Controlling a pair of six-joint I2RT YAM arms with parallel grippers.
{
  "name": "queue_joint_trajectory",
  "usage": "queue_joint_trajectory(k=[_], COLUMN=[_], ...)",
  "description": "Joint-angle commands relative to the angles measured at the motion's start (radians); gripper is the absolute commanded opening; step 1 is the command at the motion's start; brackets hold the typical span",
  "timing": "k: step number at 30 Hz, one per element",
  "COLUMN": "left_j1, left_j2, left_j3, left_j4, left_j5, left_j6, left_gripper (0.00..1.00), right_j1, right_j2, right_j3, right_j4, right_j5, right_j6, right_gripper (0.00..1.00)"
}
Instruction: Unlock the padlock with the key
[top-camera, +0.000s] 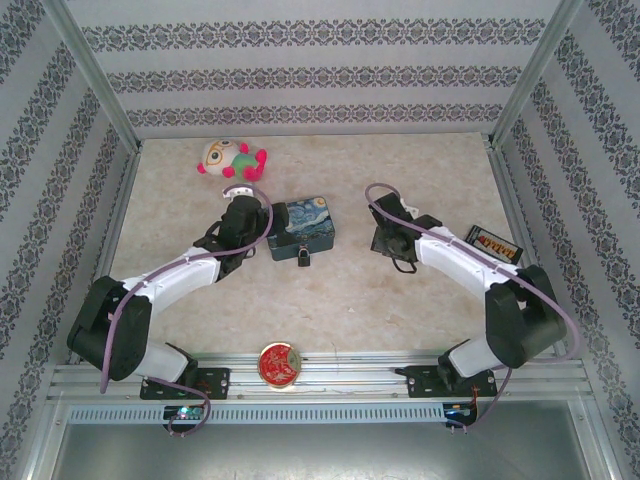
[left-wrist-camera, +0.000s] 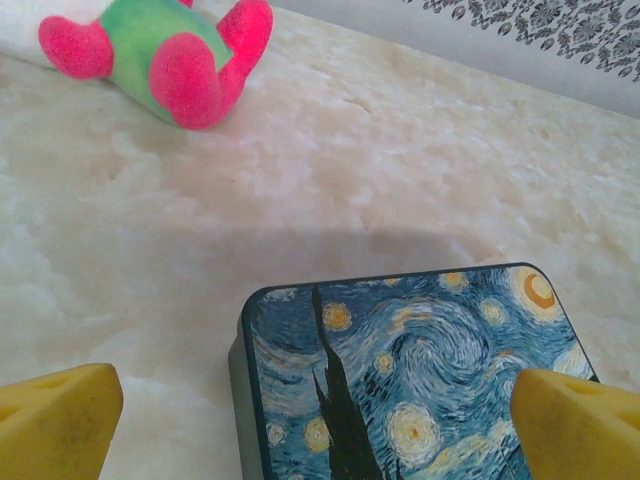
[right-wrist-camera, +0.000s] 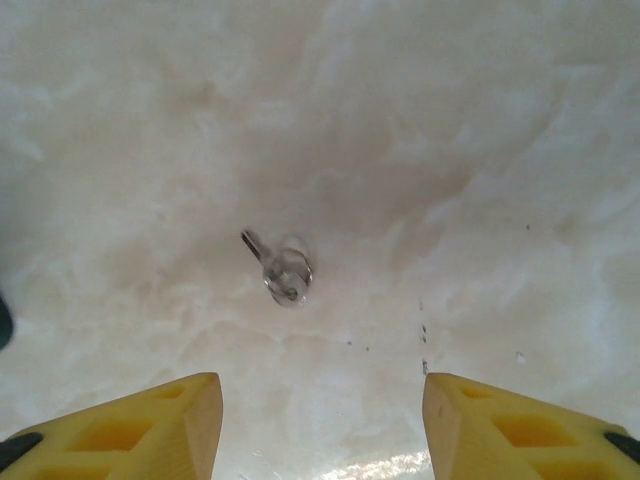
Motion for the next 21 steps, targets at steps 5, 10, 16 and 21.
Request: queue_joint_trajectory(k=[5,10,16,21], left_j1=[0.014,0.016,0.018,0.022], left_j2=[0.0,-0.005,-0.012,-0.012], left_j3=[0.029,0.011,0.01,0.008], left_j4=[0.009,0.016,0.001,-0.007], left_j5=[0.013,0.022,0.022,0.021], left_j6=[0.028,0.009,0.014,0.012], left_gripper=[0.99,0.99,0.99,0.99], right_j1=[0.007,-0.002,-0.008,-0.026], right_j2=[0.157,0.252,0.31,0.333], right_j3=[0.06,0.119,0.145,0.135], right_j4=[0.0,0.009,0.042,0.066], right_j5=[0.012,0.013,-0.007,-0.028], right_j6=[0.031,0.036,0.028,0.034], right_gripper=[0.52,0.47,0.46,0.41])
